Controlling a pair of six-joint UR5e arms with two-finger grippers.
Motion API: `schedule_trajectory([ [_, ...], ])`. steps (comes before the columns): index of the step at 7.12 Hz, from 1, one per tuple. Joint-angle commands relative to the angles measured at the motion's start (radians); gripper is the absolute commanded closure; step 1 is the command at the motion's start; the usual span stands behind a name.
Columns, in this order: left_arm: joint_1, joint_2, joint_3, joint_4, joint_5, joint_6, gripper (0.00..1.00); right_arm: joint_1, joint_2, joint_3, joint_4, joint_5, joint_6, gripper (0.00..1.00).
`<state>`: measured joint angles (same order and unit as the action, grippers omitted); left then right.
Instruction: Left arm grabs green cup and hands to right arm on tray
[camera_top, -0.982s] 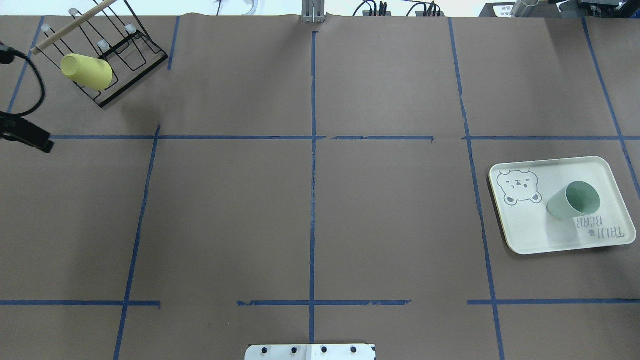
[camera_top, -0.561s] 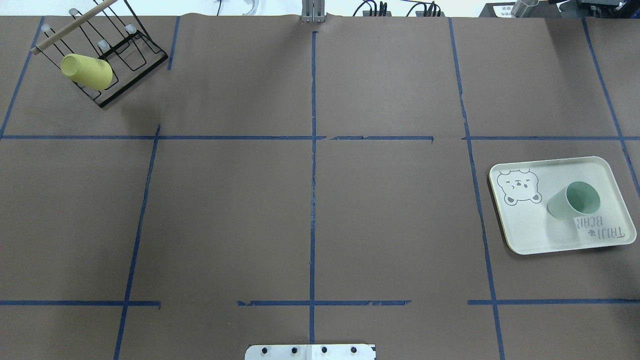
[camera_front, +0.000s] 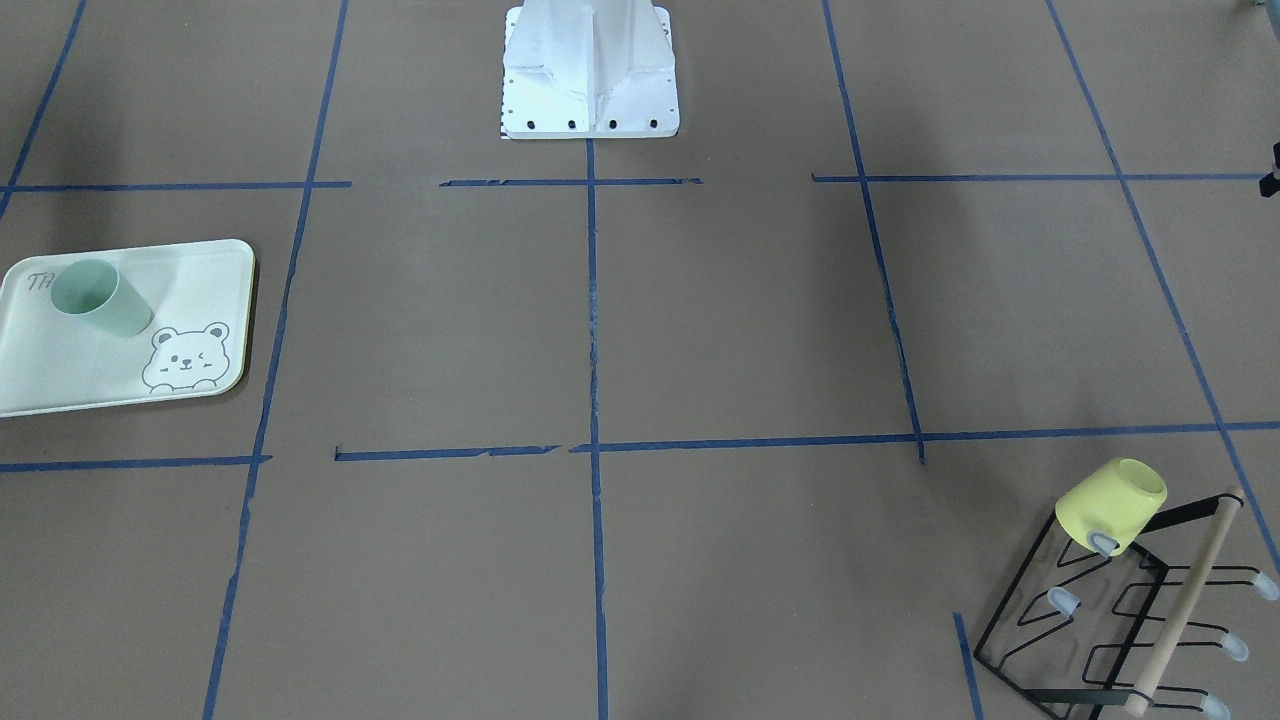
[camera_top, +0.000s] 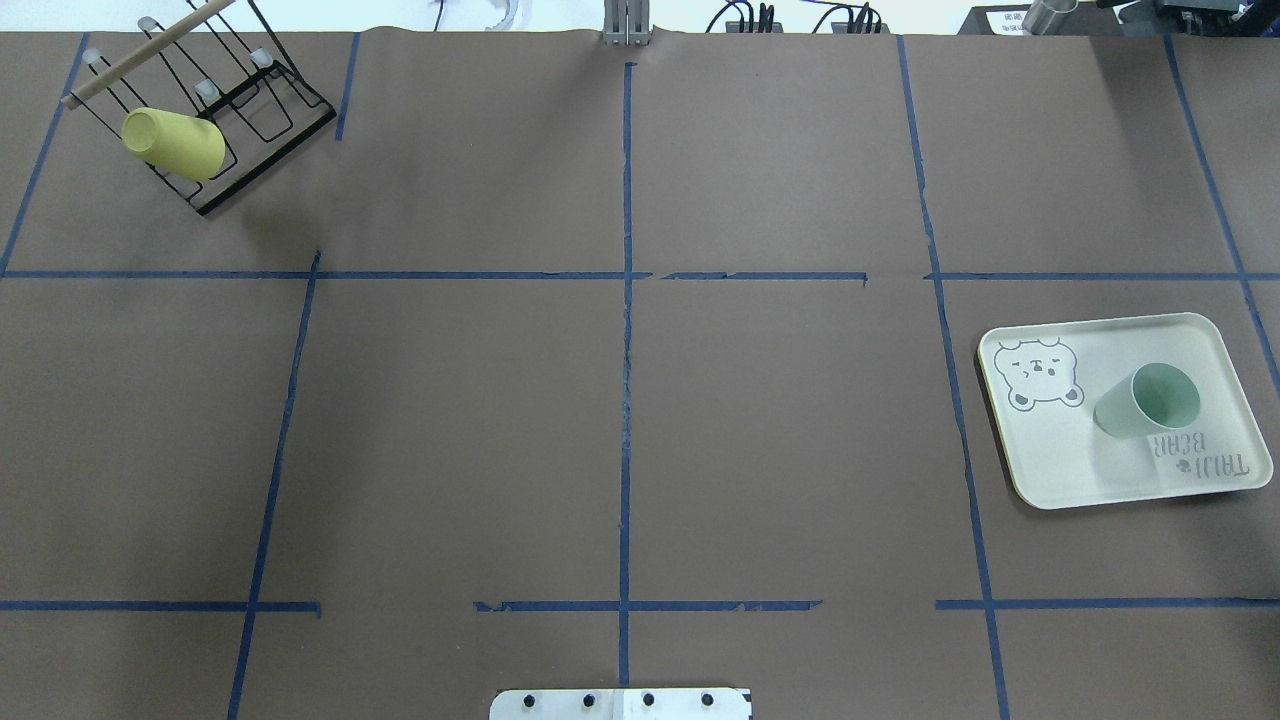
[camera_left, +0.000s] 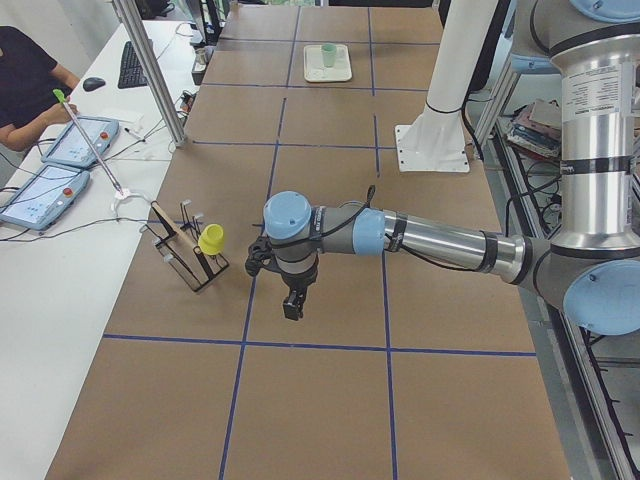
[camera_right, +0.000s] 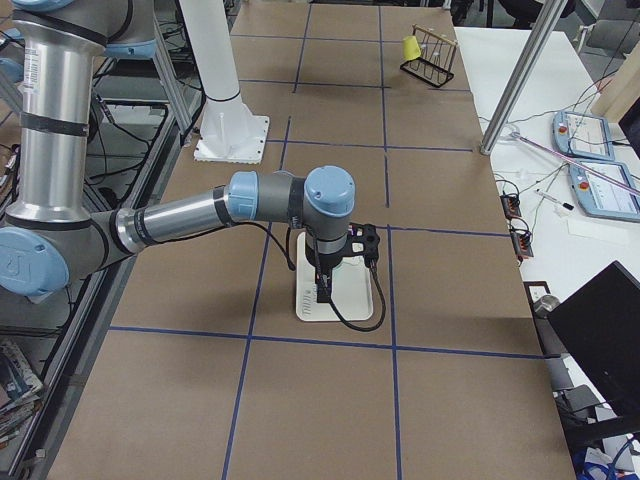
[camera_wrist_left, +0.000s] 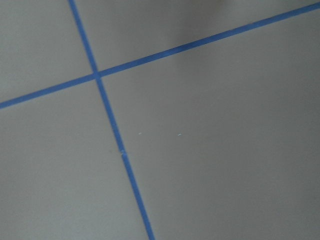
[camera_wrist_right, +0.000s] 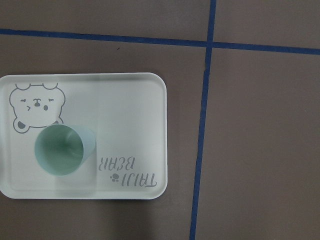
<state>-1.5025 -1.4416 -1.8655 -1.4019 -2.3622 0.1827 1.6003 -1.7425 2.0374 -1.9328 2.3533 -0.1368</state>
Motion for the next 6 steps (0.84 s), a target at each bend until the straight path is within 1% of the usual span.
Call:
schedule_trajectory([
  [1,-0.004,0.009,0.032,-0.002,0.000,0.001,0.00,0.010,-0.015,0.007,0.000,-0.003,-0.003,0.00],
  [6,-0.005,0.013,0.046,-0.002,-0.003,0.001,0.00,0.016,-0.037,0.021,0.000,-0.003,-0.033,0.00],
])
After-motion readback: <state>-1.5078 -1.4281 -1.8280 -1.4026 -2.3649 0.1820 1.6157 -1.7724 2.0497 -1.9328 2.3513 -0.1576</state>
